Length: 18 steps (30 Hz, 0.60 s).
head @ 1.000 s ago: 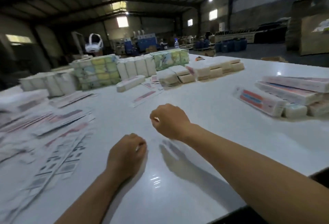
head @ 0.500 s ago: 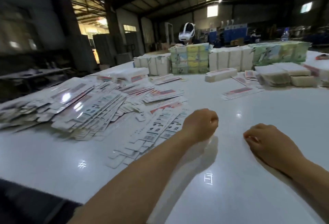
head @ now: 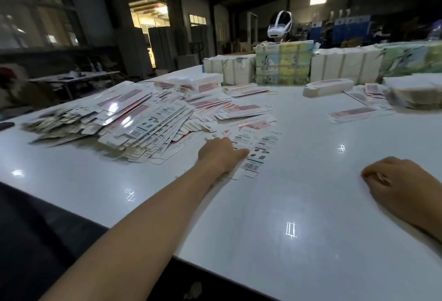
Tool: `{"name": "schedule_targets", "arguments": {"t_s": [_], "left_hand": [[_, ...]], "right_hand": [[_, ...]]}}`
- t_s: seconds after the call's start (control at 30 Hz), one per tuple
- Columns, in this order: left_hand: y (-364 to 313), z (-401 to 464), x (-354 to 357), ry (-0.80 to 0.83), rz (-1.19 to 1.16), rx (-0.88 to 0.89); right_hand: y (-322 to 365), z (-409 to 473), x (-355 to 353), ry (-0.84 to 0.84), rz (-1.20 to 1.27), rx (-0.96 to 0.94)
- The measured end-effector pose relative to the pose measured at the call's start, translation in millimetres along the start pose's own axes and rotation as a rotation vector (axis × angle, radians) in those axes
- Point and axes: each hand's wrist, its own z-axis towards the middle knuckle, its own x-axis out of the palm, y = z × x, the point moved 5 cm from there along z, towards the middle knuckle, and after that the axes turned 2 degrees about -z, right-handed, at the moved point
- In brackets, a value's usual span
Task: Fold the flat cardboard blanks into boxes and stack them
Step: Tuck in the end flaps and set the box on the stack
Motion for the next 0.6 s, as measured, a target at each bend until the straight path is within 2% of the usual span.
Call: {"name": "schedule_targets", "arguments": {"t_s": [0.2, 0.33, 0.4, 0.47, 0.53, 0.6], "left_hand": [[-17.9, -6.6, -8.2, -0.021, 0.140, 0.045], [-36.0, -7.3, -18.2, -0.002, 0.328, 0.106], [-53.8, -11.2, -27.1, -0.036, 0.317, 0.194], [-81.5, -19.8, -30.7, -0.057, 0.205, 0.309], [-119.5, -34.0, -26.9, -0.066, 0.092, 0.470], [-157.4, -52.6, -19.4, -0.066, -0.018, 0.615]], "right_hand": [[9.8, -4.4, -7.0, 0.007, 0.015, 0.018], [15.1, -9.0, -12.2, 0.030, 0.021, 0.027], [18.5, -10.0, -12.5, 0.051, 0.028, 0.027], [19.8, -8.1, -11.0, 0.073, 0.040, 0.039], [14.1, -5.2, -14.2, 0.027, 0.179, 0.126], [-2.0, -5.3, -23.0, -0.106, 0.571, 0.358]]}}
